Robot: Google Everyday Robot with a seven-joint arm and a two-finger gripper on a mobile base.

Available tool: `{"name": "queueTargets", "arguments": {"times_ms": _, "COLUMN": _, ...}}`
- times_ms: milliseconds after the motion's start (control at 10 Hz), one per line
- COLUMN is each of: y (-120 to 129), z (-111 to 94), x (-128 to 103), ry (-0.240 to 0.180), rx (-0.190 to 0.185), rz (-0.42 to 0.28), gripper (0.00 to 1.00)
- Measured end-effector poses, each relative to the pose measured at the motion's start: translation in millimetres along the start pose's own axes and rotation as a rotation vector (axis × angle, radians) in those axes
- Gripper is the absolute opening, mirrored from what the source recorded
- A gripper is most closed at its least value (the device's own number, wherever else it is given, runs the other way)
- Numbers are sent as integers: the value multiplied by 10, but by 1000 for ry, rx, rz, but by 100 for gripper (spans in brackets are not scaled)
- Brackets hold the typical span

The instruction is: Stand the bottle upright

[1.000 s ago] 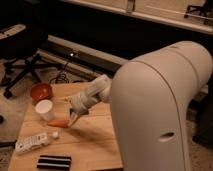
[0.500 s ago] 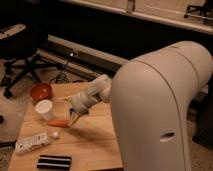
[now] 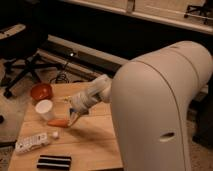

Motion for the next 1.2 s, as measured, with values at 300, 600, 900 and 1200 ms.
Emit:
{"name": "queueTargets", "arguments": {"times_ms": 300, "y": 0, "z": 0, "x": 0, "ry": 0, "rx": 0, "rz": 0, "gripper": 80}}
{"name": "queueTargets", "arguments": {"times_ms": 600, "y": 0, "z": 0, "x": 0, "ry": 0, "rx": 0, "rz": 0, "gripper": 80}}
{"name": "queueTargets", "arguments": {"times_ms": 900, "y": 16, "z": 10, "x": 0, "ry": 2, "rx": -5, "rz": 2, "gripper": 80}}
{"name": "queueTargets", "arguments": {"times_ms": 1200, "y": 178, "z": 225, "x": 63, "ry": 115, "rx": -88, "rz": 4, "gripper": 80}}
